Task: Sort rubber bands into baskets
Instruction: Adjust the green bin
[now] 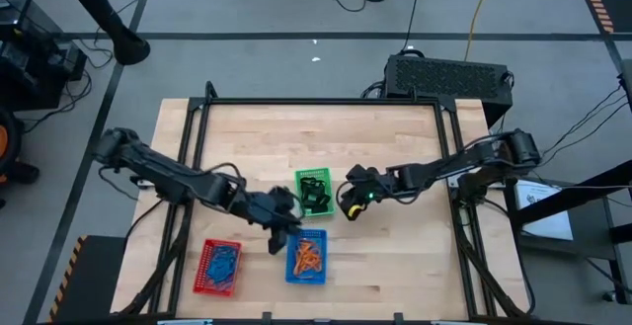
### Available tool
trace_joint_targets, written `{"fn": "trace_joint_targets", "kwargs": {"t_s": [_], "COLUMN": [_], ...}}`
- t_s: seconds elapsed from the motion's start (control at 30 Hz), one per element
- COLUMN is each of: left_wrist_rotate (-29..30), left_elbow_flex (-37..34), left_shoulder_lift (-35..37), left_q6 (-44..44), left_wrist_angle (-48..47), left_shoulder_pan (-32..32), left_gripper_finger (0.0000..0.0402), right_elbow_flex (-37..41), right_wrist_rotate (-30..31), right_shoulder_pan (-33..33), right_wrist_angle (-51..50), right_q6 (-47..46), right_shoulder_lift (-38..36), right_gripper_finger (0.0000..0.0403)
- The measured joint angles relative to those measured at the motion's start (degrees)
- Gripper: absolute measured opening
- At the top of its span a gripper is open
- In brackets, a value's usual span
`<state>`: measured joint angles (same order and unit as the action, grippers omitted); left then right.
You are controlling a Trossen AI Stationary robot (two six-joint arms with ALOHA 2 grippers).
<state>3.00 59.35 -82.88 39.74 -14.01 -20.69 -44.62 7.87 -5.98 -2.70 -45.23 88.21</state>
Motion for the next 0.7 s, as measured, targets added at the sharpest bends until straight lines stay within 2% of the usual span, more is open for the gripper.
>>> {"fn": "trace_joint_targets", "kwargs": {"t_s": [0.23, 0.53, 0.7], "left_wrist_rotate": [6.35, 7.00, 7.02], "left_elbow_flex": [0.00, -0.05, -0.07], "left_shoulder_lift": [6.12, 7.07, 7.07], "left_q6": [-4.95, -7.71, -9.04], "left_wrist_angle": [-7.78, -10.24, -10.56], "left_shoulder_pan": [1.42, 1.60, 1.60], "left_gripper_finger": [0.0115, 0.0115, 0.0115], "right_elbow_flex": [-0.50, -6.66, -10.55], "right_wrist_rotate": [-2.26, -3.37, -3.53], "right_shoulder_pan": [-0.39, -1.24, -1.11], "right_wrist_angle": [1.30, 1.55, -1.53], "right_q6": [-4.44, -5.54, -4.18], "right_shoulder_lift": [5.66, 11.17, 13.17], "right_gripper_finger": [0.0002, 0.0000, 0.0000]}}
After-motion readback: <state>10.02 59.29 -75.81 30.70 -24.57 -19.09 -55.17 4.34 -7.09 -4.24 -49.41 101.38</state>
